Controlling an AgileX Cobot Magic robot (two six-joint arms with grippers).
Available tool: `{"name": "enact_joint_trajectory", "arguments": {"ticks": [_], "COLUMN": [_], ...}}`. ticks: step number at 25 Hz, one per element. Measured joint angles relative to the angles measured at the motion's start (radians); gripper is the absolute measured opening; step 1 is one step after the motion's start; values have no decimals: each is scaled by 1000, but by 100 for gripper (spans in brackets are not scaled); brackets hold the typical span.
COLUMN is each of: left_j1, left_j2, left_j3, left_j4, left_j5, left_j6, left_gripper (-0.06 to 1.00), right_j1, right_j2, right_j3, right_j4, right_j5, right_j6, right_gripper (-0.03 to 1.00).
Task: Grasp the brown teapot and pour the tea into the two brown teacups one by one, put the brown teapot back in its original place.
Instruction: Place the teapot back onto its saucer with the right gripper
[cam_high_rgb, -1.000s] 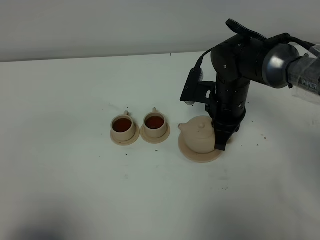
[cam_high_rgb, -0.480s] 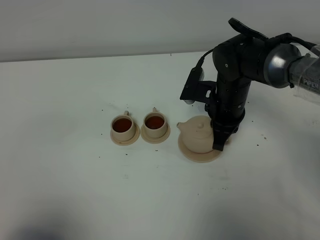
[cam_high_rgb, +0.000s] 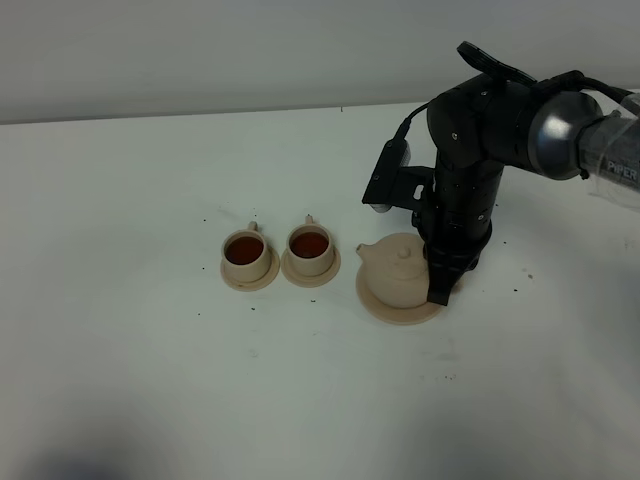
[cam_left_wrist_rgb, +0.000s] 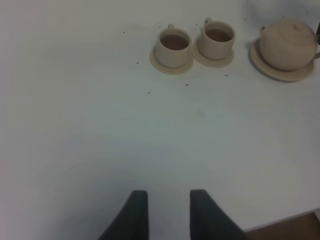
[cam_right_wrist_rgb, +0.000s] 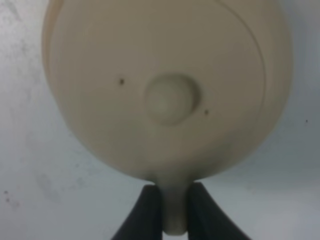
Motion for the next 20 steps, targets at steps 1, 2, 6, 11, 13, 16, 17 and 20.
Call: {"name": "enact_joint_trajectory", "arguments": {"ticks": [1,2,6,11,13,16,17,20], "left_j1": [0,0,0,0,0,0,0,0], "left_j2": [0,0,0,0,0,0,0,0], "left_j3": [0,0,0,0,0,0,0,0], "left_j4": [0,0,0,0,0,0,0,0], "left_j5": [0,0,0,0,0,0,0,0], "left_j6": [0,-1,-1,-1,-1,-1,-1,-1], "left_gripper": [23,23,23,23,23,23,23,23], "right_j1": [0,0,0,0,0,0,0,0], "right_j2": [0,0,0,0,0,0,0,-13], "right_j3": [0,0,0,0,0,0,0,1], "right_j4": [0,0,0,0,0,-2,-2,-2], "right_j5": [0,0,0,5,6,1,-2,-12], "right_j6": [0,0,3,3,3,21,26,42], "right_gripper": [11,11,11,21,29,36,37,37]}}
